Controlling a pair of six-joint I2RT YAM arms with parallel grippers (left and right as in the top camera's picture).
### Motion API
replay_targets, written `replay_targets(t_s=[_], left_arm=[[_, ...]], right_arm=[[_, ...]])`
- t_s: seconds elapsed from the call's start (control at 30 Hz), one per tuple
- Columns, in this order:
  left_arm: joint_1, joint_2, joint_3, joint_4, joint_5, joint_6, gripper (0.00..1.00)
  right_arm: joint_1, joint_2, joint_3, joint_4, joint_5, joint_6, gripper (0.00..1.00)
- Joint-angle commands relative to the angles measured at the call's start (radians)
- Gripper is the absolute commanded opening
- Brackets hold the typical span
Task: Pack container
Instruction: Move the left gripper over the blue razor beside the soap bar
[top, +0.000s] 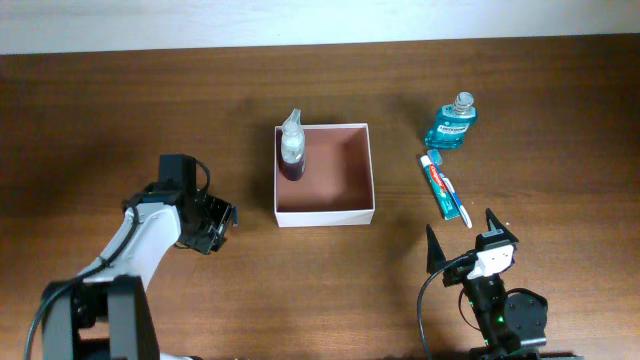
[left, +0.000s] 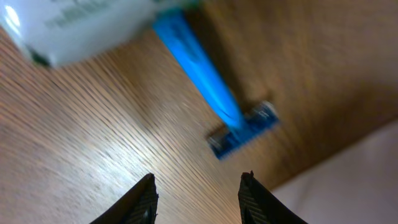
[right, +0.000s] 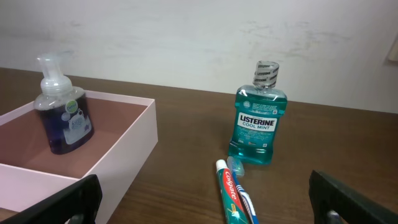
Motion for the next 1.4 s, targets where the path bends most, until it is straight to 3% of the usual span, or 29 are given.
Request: replay_targets(t_s=[0.0,0.17,0.3,0.5,0.73,0.9,1.37], left_arm=[[0.003,-0.087,-0.007,0.000,0.042,-0.005,0.43],[0.002,-0.131,-0.007,0.003,-0.040,-0.005,0.44],[0.003,-0.120,-0.007,0.004,-0.069,-0.006,0.50],[0.003,-0.108,-0.007,0.028,-0.114,-0.128,0.50],[0.003,-0.069,-0.007,0.045,-0.130,-0.153,0.50],[0.003,-0.058,-0.007,0.058,-0.175,-0.236,0.50],[0.002,0.001,-0.008,0.090,-0.177,-0.238,0.50]], right_arm=[[-0.004,-0.006,-0.005,-0.005,-0.001,0.001,0.99],[-0.004,-0.006,-0.005,-0.005,-0.002,0.001,0.99],[-0.004,-0.006,-0.005,-0.005,-0.002,0.001,0.99],[-0.004,-0.006,-0.005,-0.005,-0.002,0.001,0.99],[-0.004,-0.006,-0.005,-0.005,-0.002,0.001,0.99],[-0.004,-0.006,-0.005,-0.005,-0.002,0.001,0.99],[-0.004,-0.006,-0.005,-0.005,-0.002,0.001,0.99]])
